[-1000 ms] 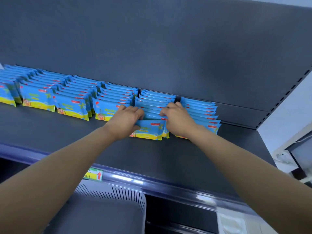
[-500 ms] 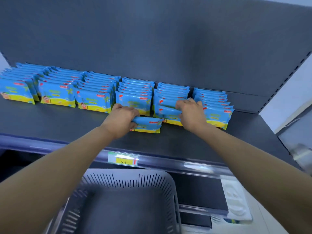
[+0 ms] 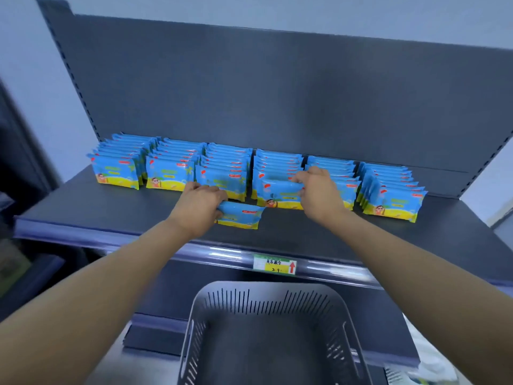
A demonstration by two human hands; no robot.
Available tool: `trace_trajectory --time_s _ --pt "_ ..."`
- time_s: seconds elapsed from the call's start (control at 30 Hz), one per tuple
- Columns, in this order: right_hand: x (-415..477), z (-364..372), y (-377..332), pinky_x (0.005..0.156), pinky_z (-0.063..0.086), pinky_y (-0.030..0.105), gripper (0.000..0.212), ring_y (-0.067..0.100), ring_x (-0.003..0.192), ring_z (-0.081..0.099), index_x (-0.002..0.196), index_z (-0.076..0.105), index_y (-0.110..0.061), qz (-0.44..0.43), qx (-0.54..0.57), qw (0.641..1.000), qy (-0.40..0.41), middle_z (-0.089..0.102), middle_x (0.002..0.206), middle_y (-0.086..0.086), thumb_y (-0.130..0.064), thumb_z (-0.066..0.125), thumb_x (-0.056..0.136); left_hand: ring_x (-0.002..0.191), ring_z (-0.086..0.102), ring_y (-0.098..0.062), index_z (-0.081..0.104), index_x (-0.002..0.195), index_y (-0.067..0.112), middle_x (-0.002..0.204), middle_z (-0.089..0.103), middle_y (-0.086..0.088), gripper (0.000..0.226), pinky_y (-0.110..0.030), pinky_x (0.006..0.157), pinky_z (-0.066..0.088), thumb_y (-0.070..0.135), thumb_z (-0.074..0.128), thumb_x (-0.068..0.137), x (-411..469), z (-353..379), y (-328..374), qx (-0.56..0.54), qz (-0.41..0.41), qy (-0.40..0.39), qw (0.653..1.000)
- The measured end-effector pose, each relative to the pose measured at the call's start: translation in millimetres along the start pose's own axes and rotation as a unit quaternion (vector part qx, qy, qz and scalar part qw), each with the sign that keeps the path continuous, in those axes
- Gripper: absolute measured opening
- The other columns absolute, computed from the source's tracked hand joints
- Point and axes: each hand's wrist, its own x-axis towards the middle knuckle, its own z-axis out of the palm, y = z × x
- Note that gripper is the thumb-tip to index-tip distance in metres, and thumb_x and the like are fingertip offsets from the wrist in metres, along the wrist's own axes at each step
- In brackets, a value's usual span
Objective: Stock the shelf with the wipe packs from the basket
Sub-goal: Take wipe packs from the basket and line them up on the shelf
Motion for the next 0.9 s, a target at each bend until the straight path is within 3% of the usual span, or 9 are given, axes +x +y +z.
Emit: trace_trajectory --time_s 0.17,0.4,0.53,0.9 --pt "19 11 -41 0.093 0.042 0.042 0.040 0.031 0.116 0.039 0.120 0.057 -0.011 -0.046 0.037 0.998 0.006 0.050 0.114 0.013 0.008 0.047 0.086 0.102 0.054 -0.020 0.058 0.107 0.020 0.102 0.060 0.003 0.022 -0.032 0.091 0.021 0.023 0.059 0.084 -30 -19 -34 0.043 -0.061 -0.008 0.997" --pt "41 43 -104 0.090 0.043 0.038 0.042 0.028 0.113 0.042 0.123 0.055 -0.014 -0.085 0.059 0.995 -0.009 0.050 0.113 0.009 0.006 0.047 0.087 0.094 0.054 -0.020 0.058 0.102 0.021 0.096 0.061 0.003 0.018 -0.030 0.079 0.018 0.022 0.057 0.084 -66 -31 -110 0.086 -0.124 0.003 0.989" --pt "65 65 -145 0.091 0.042 0.037 0.039 0.028 0.113 0.043 0.119 0.058 -0.015 -0.089 0.055 0.994 -0.009 0.052 0.111 0.008 0.003 0.048 0.086 0.097 0.054 -0.021 0.058 0.107 0.021 0.101 0.062 0.003 0.023 -0.030 0.086 0.021 0.019 0.054 0.084 -69 -24 -174 0.089 -0.155 -0.013 0.984" --pt "130 139 -250 0.095 0.034 0.038 0.033 0.028 0.115 0.041 0.114 0.058 -0.021 -0.038 -0.009 0.998 -0.055 0.053 0.119 0.005 -0.005 0.051 0.086 0.097 0.055 -0.022 0.058 0.105 0.019 0.102 0.063 0.000 0.025 -0.032 0.091 0.023 0.014 0.053 0.081 -26 9 -327 0.035 -0.122 -0.027 0.992"
